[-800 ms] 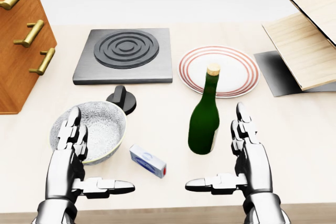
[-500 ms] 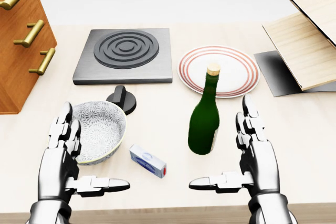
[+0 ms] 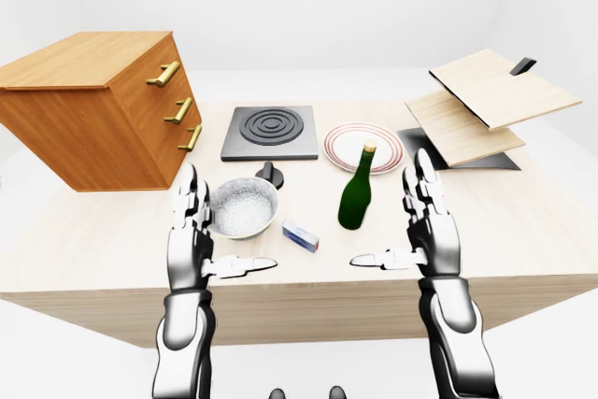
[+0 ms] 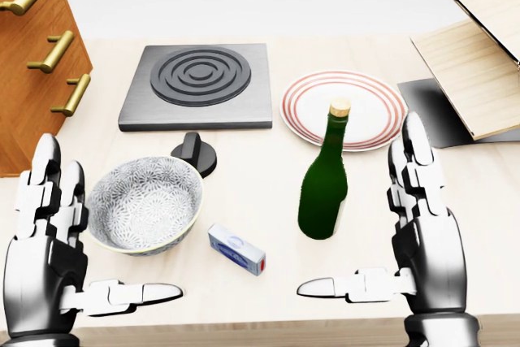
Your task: Put the bowl on the top of the cabinet.
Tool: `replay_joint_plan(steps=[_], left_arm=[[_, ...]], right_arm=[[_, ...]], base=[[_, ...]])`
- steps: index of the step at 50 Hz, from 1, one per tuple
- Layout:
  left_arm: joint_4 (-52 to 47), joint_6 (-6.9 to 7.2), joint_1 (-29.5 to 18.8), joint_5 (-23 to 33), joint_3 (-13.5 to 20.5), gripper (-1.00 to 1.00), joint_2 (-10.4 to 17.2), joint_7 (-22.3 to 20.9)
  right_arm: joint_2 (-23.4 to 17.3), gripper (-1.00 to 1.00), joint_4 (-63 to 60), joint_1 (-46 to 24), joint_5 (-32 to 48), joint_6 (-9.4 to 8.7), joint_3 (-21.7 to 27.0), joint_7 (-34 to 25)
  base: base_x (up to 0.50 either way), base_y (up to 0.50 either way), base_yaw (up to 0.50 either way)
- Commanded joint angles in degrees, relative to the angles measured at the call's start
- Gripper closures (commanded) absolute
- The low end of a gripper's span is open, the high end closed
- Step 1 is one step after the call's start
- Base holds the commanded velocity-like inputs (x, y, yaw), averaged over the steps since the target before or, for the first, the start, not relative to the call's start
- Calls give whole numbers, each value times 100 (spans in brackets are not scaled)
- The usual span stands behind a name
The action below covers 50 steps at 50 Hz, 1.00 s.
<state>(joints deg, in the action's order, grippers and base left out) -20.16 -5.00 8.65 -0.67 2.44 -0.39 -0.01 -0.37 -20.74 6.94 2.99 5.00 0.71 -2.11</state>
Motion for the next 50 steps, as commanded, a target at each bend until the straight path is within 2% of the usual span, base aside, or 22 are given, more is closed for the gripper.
replay_joint_plan(steps=[1,50], left_arm=[[-396,0,158,96,1,-100,-11,31],[-103,0,39,50,-13,-100,13,-31]], right_arm=[[14,-100,-273,83,122,0,-31,12],[11,-100,-178,73,132,0,-54,-25]], base=[[0,46,0],[0,50,0]])
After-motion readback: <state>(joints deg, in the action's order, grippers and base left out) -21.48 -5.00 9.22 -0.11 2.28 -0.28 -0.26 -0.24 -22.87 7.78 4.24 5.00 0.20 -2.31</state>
